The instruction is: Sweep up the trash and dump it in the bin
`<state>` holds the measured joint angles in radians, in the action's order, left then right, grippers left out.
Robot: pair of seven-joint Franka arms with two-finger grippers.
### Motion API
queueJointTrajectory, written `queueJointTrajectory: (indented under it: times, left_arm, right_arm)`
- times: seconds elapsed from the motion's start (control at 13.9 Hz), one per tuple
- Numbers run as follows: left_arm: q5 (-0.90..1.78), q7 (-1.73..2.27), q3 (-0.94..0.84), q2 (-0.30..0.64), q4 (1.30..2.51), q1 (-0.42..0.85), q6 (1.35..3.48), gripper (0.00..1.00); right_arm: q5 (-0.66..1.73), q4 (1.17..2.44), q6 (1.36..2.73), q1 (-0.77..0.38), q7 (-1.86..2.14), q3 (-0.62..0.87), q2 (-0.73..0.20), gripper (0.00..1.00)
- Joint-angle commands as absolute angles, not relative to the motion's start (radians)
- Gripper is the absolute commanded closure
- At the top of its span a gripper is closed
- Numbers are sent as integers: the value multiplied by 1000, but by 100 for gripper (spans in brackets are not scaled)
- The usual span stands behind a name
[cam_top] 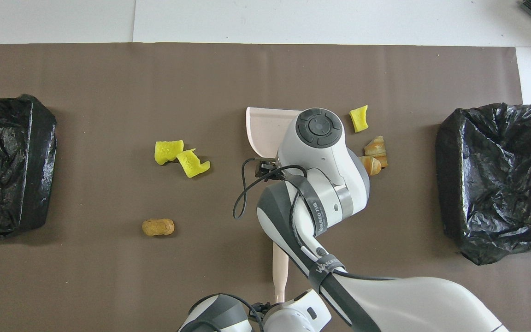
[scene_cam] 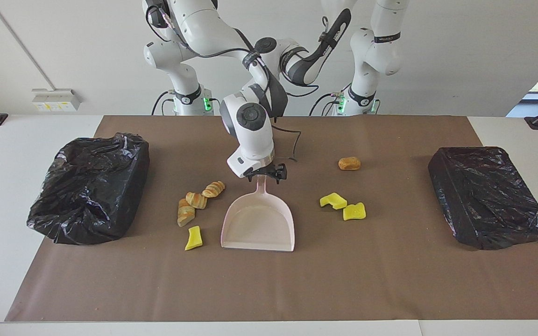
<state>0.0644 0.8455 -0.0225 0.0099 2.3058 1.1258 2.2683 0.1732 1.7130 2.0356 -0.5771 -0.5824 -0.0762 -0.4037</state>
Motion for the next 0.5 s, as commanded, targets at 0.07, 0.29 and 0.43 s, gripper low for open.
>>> queueJointTrajectory:
  times: [0.07, 0.29, 0.43]
  left_arm:
    - [64, 856, -2, -18, 2284, 1131, 2199, 100]
    - [5, 854, 2, -82, 2272, 1085, 2079, 100]
    - [-33, 862, 2, -133, 2270, 1052, 1935, 100]
  right_arm:
    - [179, 1810, 2029, -571, -587, -74, -338, 0]
    - [178, 1818, 2020, -580, -598, -74, -330, 0]
    - [179, 1815, 2020, -580, -594, -74, -331, 20]
